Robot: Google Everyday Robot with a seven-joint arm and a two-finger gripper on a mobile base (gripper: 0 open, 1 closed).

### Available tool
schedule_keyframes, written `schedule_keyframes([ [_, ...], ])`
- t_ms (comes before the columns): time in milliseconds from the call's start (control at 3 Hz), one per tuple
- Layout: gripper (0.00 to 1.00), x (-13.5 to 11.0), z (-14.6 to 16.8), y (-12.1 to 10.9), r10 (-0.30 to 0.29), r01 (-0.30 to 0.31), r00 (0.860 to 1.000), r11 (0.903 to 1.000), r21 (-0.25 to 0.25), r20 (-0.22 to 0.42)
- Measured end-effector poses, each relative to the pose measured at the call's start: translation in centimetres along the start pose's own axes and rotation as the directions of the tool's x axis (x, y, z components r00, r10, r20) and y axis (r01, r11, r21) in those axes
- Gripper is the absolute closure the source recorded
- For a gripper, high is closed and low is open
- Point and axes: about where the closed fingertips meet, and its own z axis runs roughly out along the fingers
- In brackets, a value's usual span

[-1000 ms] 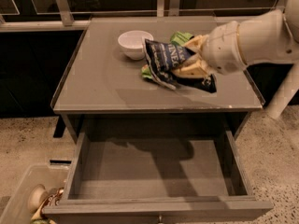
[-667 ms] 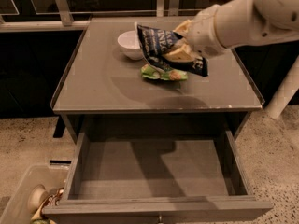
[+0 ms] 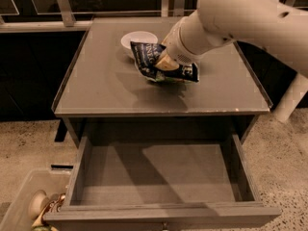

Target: Pick blue chip bag from top drawer and place on counter

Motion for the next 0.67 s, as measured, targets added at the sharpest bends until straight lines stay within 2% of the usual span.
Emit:
schedule_keyframes([
  [333, 1.0, 2.75, 5.05, 2.64, -0.027, 0.022, 0.997, 0.9979, -0.061, -0.072],
  [667, 1.0, 2.67, 4.94, 2.57, -0.027, 0.022, 0.997, 0.9979, -0.061, -0.072],
])
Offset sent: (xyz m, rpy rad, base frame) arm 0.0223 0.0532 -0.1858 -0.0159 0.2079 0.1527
